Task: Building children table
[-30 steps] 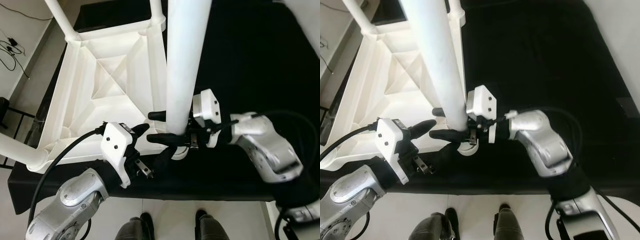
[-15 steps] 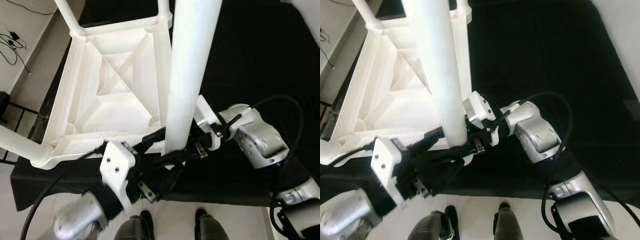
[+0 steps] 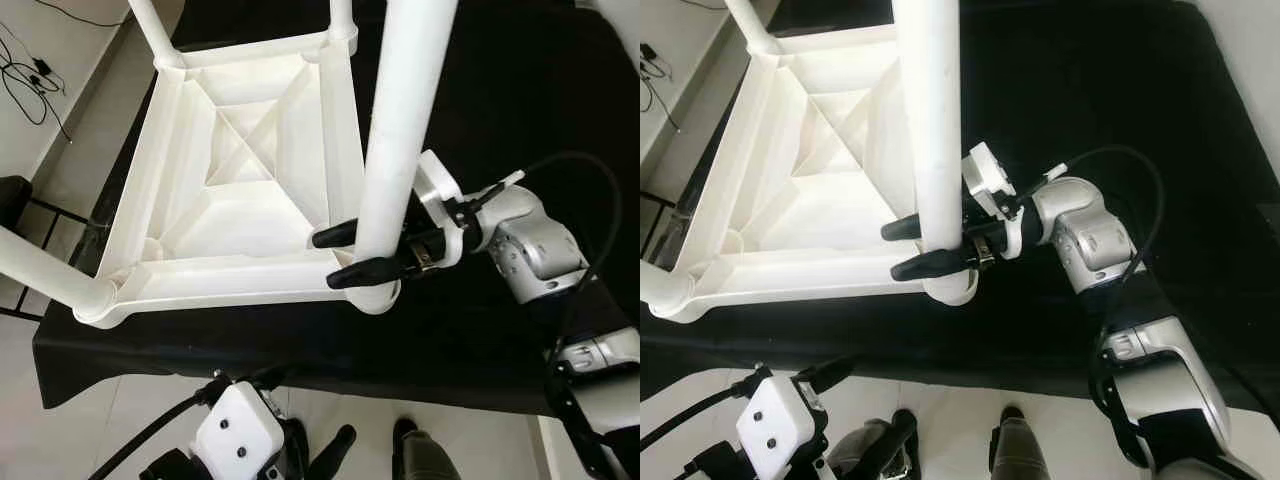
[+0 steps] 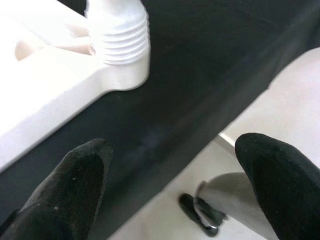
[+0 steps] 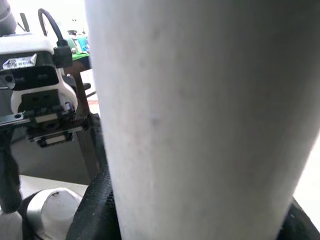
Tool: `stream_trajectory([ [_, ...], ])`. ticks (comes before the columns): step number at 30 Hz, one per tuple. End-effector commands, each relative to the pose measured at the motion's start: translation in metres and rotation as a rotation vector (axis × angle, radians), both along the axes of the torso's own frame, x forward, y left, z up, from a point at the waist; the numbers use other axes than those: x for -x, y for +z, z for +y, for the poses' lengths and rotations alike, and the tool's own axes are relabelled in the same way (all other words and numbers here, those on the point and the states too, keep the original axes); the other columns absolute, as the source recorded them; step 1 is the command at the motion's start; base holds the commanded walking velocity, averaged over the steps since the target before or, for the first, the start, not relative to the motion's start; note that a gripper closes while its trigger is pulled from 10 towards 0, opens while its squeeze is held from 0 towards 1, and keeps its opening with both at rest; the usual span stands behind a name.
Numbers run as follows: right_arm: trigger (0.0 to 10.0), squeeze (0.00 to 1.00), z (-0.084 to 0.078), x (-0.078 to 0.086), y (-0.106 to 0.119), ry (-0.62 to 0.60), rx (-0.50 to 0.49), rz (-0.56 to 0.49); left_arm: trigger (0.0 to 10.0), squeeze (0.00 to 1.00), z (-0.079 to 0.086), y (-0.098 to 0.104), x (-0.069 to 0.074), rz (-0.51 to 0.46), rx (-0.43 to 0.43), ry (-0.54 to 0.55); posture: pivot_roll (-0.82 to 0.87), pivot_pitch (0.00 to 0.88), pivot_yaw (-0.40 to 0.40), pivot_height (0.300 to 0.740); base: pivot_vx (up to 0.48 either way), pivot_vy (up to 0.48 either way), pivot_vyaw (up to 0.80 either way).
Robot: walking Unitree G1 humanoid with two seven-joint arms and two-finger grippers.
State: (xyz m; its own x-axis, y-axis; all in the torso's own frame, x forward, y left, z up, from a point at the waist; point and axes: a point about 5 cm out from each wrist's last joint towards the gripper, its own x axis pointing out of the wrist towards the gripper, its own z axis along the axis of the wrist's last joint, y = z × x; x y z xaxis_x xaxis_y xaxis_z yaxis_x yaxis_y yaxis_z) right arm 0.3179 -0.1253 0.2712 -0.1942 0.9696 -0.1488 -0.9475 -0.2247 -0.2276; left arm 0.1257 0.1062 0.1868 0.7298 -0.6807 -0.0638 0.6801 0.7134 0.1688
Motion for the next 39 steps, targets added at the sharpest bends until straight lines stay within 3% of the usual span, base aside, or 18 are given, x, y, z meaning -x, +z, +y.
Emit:
stream_trajectory([
  [1,10.0,0.00,-0.001,0.007,-0.013,0.052,0.070,0.037,10.0,0.00,0.002,-0.004,0.007,-0.017,-0.054,0.007,0.05,0.426,0.130,0.740,0.000,0.000,0.00],
  [6,10.0,0.00,-0.002,0.008,-0.020,0.057,0.120,0.000,10.0,0.00,0.009,-0.004,0.012,-0.035,-0.053,0.061,0.06,0.442,0.142,0.740,0.000,0.000,0.00],
  [17,10.0,0.00,0.009,-0.003,-0.018,-0.013,0.065,-0.057,10.0,0.00,0.012,-0.002,0.013,-0.077,-0.056,0.094,0.07,0.450,0.147,0.740,0.000,0.000,0.00],
  [19,10.0,0.00,0.008,-0.002,-0.019,-0.005,0.080,-0.060,10.0,0.00,0.012,-0.002,0.014,-0.082,-0.061,0.100,0.07,0.450,0.146,0.740,0.000,0.000,0.00],
  [20,10.0,0.00,0.004,0.003,-0.024,0.037,0.142,-0.062,10.0,0.00,0.012,-0.002,0.015,-0.094,-0.069,0.113,0.07,0.451,0.145,0.740,0.000,0.000,0.00],
  [27,10.0,0.00,-0.003,0.018,-0.038,0.114,0.320,-0.094,10.0,0.00,0.013,-0.002,0.017,-0.104,-0.070,0.119,0.07,0.451,0.148,0.740,0.000,0.000,0.00],
  [35,10.0,0.00,-0.002,0.018,-0.037,0.135,0.356,-0.089,10.0,0.00,0.012,-0.002,0.016,-0.106,-0.068,0.117,0.06,0.452,0.147,0.740,0.000,0.000,0.00],
  [39,10.0,0.00,0.000,0.015,-0.033,0.137,0.348,-0.021,10.0,0.00,0.011,-0.002,0.016,-0.109,-0.067,0.119,0.06,0.452,0.144,0.740,0.000,0.000,0.00],
])
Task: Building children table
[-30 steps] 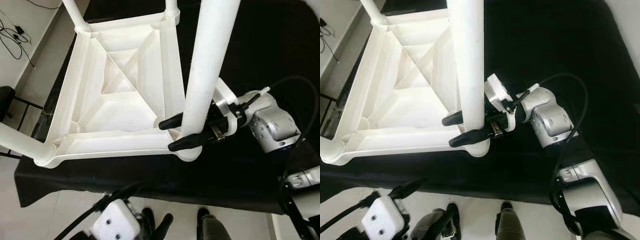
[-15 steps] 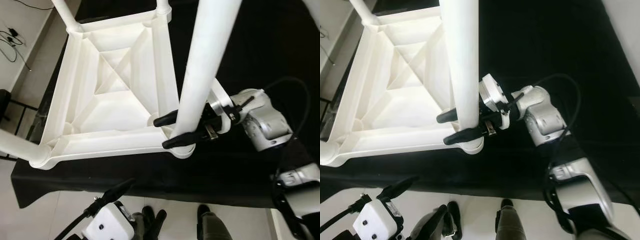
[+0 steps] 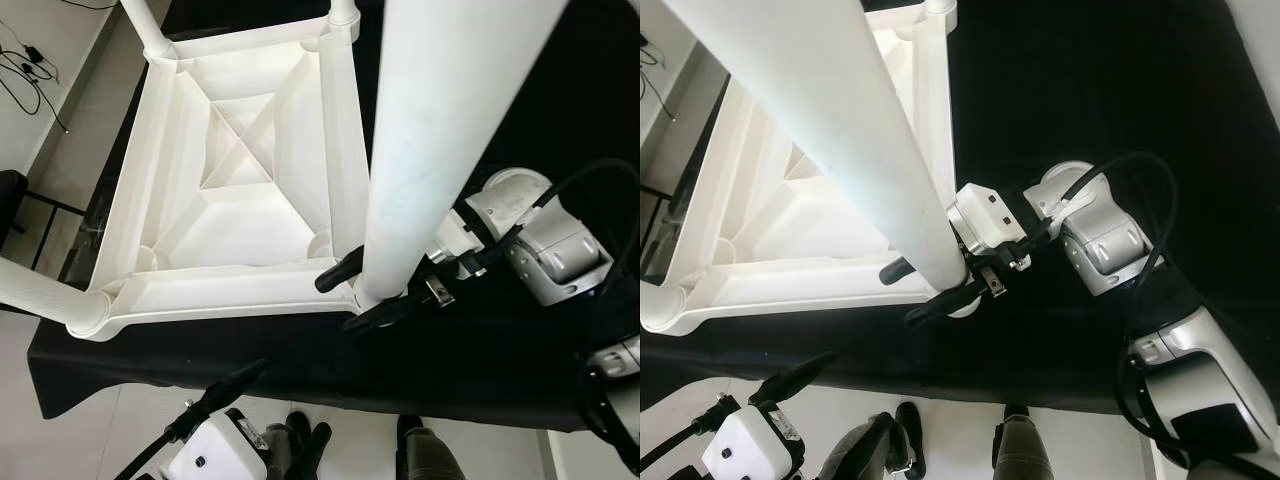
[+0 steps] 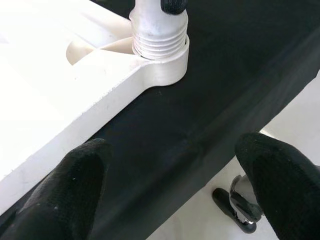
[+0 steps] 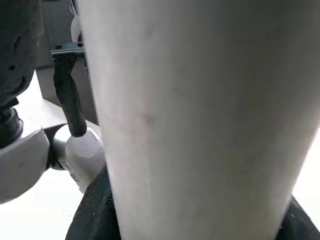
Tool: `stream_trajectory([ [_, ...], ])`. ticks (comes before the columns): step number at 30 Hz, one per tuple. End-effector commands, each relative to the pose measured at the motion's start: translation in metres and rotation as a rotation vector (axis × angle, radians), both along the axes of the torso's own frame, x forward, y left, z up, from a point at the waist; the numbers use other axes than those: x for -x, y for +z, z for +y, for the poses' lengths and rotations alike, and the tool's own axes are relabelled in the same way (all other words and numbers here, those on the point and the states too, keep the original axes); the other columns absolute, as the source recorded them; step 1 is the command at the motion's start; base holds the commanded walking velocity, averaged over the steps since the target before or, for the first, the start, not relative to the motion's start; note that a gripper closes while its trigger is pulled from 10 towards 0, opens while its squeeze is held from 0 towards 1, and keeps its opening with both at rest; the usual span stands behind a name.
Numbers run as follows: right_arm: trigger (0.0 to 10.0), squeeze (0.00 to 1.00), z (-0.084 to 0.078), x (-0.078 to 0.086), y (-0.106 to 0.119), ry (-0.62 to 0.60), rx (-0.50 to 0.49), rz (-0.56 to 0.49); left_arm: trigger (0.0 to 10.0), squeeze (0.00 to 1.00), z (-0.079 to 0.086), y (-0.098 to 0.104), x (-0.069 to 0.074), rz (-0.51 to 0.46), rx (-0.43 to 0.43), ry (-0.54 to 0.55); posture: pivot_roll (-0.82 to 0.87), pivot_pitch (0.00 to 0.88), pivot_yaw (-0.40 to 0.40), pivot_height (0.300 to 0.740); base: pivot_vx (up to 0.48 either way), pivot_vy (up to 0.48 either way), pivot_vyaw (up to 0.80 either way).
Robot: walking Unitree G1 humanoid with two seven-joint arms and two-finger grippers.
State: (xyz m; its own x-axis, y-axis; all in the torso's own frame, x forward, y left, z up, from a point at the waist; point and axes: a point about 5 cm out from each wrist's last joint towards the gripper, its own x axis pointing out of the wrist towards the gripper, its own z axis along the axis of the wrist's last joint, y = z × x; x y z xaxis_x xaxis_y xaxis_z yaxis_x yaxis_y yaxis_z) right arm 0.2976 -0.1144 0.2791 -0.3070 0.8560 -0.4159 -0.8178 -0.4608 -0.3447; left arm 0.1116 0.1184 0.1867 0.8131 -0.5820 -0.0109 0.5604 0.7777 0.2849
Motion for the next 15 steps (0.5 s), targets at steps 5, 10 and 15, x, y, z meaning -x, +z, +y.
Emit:
stream_trajectory([
  [5,10.0,0.00,-0.005,-0.014,-0.039,-0.122,0.080,0.233,10.0,0.00,-0.001,-0.002,0.003,0.005,-0.006,-0.004,0.06,0.453,0.143,0.740,0.000,0.000,0.00],
  [10,10.0,0.00,-0.002,-0.023,-0.043,-0.216,0.018,0.245,10.0,0.00,-0.001,-0.002,0.003,0.002,-0.004,-0.003,0.05,0.455,0.140,0.740,0.000,0.000,0.00],
  [15,10.0,0.00,-0.006,-0.019,-0.047,-0.281,-0.023,0.206,10.0,0.00,-0.002,-0.002,0.002,0.001,-0.003,-0.002,0.05,0.456,0.138,0.740,0.000,0.000,0.00],
])
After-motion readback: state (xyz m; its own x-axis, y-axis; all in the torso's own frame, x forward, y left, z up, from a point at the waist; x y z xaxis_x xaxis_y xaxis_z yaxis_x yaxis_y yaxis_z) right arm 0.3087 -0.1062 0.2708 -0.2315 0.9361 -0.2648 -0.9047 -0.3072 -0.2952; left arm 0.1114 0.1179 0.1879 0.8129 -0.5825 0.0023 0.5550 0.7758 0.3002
